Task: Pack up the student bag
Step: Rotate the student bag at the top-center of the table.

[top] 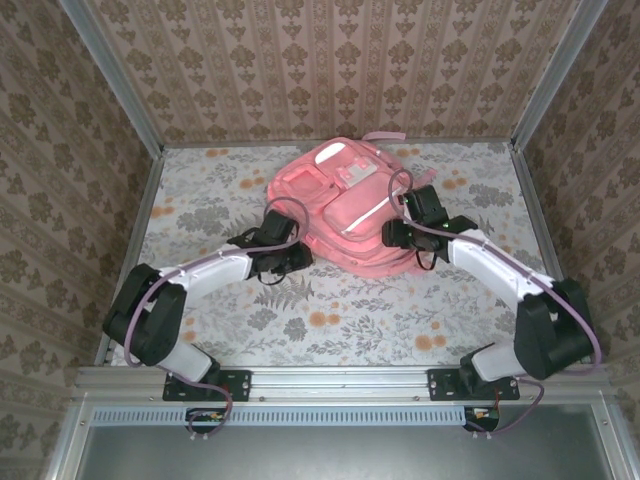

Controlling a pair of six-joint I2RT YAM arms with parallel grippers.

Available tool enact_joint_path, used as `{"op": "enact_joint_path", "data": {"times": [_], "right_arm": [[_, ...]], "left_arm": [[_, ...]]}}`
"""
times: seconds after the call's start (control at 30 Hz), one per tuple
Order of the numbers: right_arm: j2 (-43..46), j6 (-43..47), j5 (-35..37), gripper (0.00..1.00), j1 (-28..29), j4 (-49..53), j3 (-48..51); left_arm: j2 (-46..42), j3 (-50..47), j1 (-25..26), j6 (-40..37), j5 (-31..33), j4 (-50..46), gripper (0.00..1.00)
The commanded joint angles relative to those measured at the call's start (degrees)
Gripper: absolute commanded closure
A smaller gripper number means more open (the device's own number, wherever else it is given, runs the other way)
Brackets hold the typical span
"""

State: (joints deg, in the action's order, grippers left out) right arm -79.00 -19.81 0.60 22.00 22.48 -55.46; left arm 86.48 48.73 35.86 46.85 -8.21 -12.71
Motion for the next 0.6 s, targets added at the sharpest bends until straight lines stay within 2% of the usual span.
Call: {"op": "enact_joint_path", "data": {"times": [0.0,0.07,0.17,0.2,0.3,0.57], "right_arm": [[7.25,-0.12,2.10,0.45,2.99,1.02,2.14],[10.20,-1.82,2.53,0.45,5.02,0.63,3.96],[13.76,-4.42,3.92,0.45,8.89,0.58,5.99],[14.56,-5.32,4.44,0.45,9.90,0.94,6.35],[15.91,-7.70,4.66,0.45,12.15,1.02,7.22],[16.10,-11.56,5.99,0.45,17.63,-0.63,9.13]], "left_arm": [[-2.01,2.38,-3.97,-2.04,0.98,-2.65,0.62],[-1.05,3.29,-6.49,-3.97,-0.10,-2.35,0.58],[1.55,4.62,-9.31,-5.45,-1.83,-0.87,0.56],[2.74,5.02,-11.61,-5.64,-2.79,0.23,0.54],[5.99,5.33,-13.42,-5.33,-6.24,5.45,0.41],[13.67,6.55,-14.33,-2.09,-11.59,17.07,0.38]]}}
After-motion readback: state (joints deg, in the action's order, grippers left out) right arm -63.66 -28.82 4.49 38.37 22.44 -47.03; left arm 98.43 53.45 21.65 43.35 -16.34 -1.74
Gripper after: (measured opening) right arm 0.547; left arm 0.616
